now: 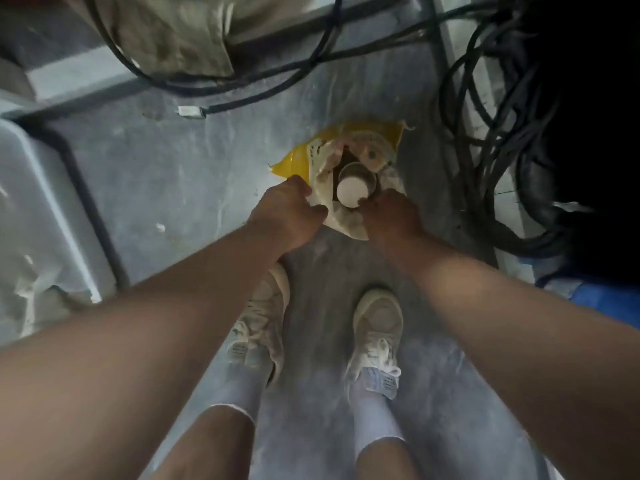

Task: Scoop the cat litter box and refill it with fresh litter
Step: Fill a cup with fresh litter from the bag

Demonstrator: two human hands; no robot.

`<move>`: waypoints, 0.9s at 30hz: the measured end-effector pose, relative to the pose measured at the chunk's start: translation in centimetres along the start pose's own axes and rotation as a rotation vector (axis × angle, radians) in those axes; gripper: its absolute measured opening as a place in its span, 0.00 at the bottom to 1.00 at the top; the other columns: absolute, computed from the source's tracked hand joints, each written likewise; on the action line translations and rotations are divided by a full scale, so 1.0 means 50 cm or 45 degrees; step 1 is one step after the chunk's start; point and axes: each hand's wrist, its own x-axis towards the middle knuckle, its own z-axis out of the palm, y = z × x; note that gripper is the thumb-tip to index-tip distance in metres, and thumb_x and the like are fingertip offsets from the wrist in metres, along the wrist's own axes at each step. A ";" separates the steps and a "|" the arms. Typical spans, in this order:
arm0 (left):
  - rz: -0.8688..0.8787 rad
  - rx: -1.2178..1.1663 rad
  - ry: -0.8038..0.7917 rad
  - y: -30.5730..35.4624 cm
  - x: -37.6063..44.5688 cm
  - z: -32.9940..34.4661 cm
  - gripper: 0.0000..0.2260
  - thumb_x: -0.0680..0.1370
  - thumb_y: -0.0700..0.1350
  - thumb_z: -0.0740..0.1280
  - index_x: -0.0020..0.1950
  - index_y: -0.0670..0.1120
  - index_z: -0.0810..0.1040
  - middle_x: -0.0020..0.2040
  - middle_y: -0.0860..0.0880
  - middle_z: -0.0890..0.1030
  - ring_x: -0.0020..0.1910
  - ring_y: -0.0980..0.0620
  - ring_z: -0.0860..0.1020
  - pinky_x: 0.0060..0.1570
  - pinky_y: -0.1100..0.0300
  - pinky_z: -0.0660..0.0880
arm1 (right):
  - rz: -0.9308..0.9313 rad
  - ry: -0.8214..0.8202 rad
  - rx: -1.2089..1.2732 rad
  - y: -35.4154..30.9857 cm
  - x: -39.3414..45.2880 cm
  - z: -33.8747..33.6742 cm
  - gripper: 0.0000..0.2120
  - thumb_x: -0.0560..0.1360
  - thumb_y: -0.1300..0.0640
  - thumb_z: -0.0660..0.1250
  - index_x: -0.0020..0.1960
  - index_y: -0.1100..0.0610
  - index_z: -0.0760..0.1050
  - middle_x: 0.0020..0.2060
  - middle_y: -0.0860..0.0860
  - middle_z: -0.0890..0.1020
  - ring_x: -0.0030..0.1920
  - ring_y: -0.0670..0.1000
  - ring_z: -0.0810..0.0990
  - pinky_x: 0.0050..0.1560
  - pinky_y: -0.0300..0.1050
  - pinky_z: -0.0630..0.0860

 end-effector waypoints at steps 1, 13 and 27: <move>0.000 0.007 0.013 -0.003 0.012 0.014 0.22 0.72 0.58 0.70 0.63 0.50 0.74 0.57 0.50 0.80 0.55 0.47 0.79 0.55 0.53 0.77 | 0.019 0.007 0.048 0.002 0.017 0.014 0.19 0.82 0.48 0.58 0.56 0.63 0.76 0.47 0.58 0.79 0.56 0.61 0.79 0.45 0.44 0.68; 0.078 0.033 0.313 -0.021 0.076 0.084 0.19 0.76 0.58 0.68 0.56 0.45 0.72 0.51 0.44 0.81 0.51 0.41 0.80 0.49 0.47 0.78 | -0.046 0.209 0.085 -0.049 0.118 0.073 0.20 0.82 0.48 0.60 0.64 0.63 0.76 0.61 0.59 0.79 0.63 0.60 0.77 0.64 0.52 0.72; 0.131 0.129 0.357 0.016 0.058 0.036 0.15 0.74 0.60 0.67 0.48 0.49 0.76 0.43 0.48 0.82 0.44 0.44 0.80 0.42 0.51 0.77 | -0.410 0.138 -0.490 0.000 0.120 0.055 0.32 0.77 0.55 0.61 0.79 0.50 0.53 0.66 0.67 0.69 0.62 0.67 0.72 0.61 0.60 0.73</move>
